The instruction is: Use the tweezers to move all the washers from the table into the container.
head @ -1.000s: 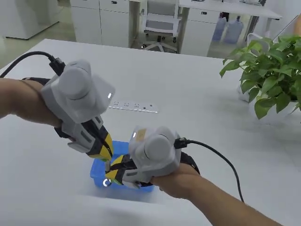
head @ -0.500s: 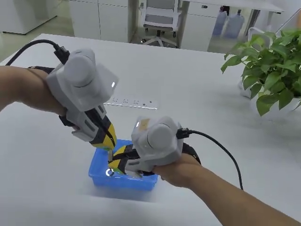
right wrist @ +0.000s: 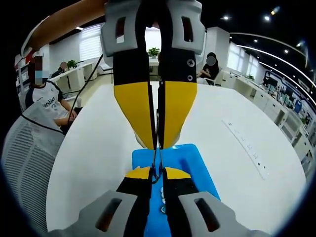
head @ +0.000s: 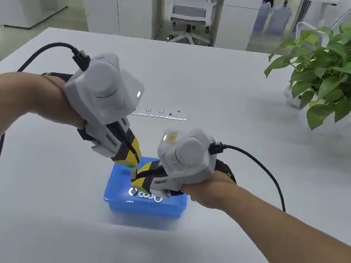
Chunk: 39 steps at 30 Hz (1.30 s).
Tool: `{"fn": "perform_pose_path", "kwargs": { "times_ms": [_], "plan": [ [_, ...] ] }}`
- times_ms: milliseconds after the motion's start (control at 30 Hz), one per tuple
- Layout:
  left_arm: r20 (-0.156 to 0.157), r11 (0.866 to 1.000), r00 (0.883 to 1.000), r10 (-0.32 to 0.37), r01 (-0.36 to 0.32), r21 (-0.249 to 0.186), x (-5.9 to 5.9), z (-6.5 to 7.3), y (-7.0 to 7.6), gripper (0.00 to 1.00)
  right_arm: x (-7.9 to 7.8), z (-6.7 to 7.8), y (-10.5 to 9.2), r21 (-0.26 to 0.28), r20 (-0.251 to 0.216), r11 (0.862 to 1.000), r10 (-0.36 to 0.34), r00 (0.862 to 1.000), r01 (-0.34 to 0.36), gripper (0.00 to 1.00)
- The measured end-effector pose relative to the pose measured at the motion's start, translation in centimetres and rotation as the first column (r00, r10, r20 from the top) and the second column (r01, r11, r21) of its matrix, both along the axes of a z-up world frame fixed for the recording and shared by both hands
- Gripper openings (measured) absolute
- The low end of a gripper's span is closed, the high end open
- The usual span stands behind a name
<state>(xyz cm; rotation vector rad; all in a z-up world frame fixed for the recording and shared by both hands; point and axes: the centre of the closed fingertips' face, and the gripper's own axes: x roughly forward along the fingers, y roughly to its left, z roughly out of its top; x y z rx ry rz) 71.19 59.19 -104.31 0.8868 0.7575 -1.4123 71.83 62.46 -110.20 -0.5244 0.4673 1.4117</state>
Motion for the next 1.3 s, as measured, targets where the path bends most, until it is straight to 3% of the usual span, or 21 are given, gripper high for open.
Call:
{"fn": "perform_pose_path", "kwargs": {
  "times_ms": [567, 967, 1300],
  "plan": [
    [-0.005, 1.000, 1.000, 0.020, -0.020, 0.006, 1.5, -3.0, 1.1, 0.06, 1.5, -3.0, 0.8, -0.019, -0.021, 1.000, 0.012, 1.000, -0.012, 0.10],
    [-0.002, 1.000, 1.000, 0.016, -0.016, 0.009, 1.7, -3.9, 0.9, 0.06, 1.6, -4.0, 0.6, -0.034, -0.023, 0.999, 0.017, 1.000, -0.018, 0.10],
    [0.002, 1.000, 1.000, 0.015, -0.015, 0.012, 1.5, -3.8, 0.9, 0.06, 1.5, -3.9, 0.7, -0.032, -0.019, 0.999, 0.021, 1.000, -0.021, 0.10]
  ]
}}
